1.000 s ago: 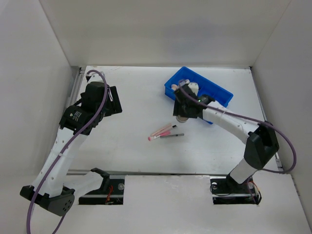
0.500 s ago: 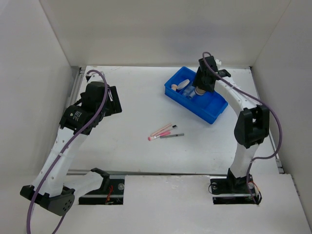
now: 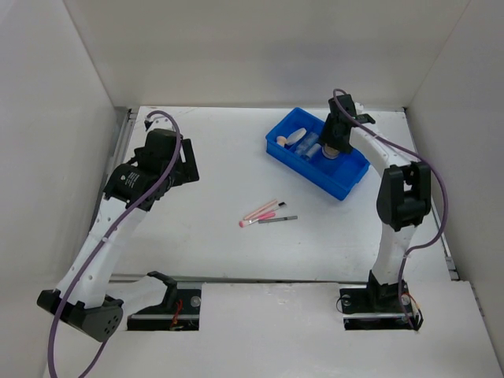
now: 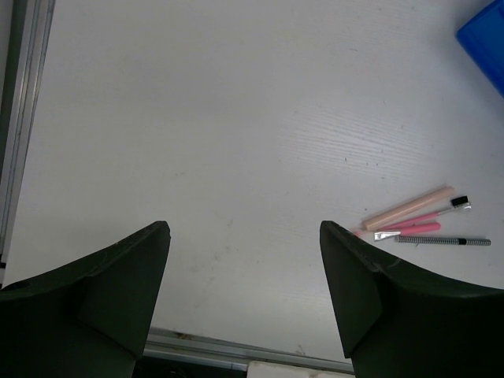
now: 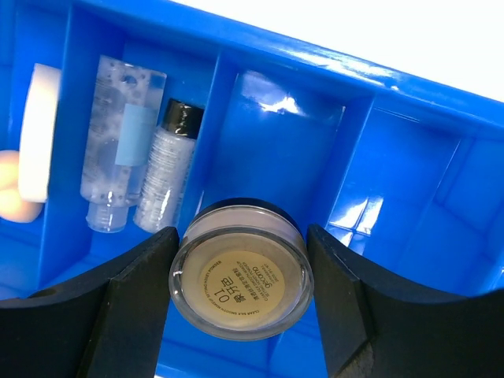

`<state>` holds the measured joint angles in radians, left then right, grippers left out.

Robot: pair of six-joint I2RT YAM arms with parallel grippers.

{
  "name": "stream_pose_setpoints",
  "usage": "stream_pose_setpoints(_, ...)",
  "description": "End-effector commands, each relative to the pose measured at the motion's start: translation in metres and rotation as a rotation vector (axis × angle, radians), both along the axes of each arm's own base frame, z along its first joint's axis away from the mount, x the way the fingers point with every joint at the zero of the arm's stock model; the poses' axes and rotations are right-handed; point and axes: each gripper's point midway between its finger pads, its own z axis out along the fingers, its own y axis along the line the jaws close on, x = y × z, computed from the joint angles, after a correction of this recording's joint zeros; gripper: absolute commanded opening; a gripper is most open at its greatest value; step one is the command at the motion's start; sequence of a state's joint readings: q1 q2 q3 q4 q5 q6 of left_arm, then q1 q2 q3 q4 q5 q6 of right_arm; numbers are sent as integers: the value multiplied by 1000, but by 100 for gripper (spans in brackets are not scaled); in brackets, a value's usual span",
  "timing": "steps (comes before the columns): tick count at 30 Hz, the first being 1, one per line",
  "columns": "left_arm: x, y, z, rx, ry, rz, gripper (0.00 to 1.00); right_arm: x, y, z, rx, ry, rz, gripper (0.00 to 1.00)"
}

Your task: Organize the makeup

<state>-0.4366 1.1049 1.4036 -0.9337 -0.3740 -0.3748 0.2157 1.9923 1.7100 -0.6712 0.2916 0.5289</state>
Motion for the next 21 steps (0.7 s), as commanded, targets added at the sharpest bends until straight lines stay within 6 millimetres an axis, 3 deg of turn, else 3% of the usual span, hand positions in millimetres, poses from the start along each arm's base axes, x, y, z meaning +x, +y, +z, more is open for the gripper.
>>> stream_pose_setpoints(1, 2, 2, 14, 2, -31, 2, 74, 11, 2, 0, -1, -34, 18, 35)
stream_pose_setpoints(7, 5, 1, 16, 1, -33, 2, 74, 11, 0, -14, -21, -6, 19, 37)
stream_pose_setpoints(17, 3, -1, 21, -8, -38, -5, 74, 15, -3, -12, -41, -15, 14, 42)
stream_pose_setpoints(20, 2, 0, 19, -4, -30, -5, 74, 15, -3, -17, -43, -6, 15, 46)
stream_pose_setpoints(21, 2, 0, 19, -4, -30, -5, 74, 17, -4, -17, -50, -7, 9, 52)
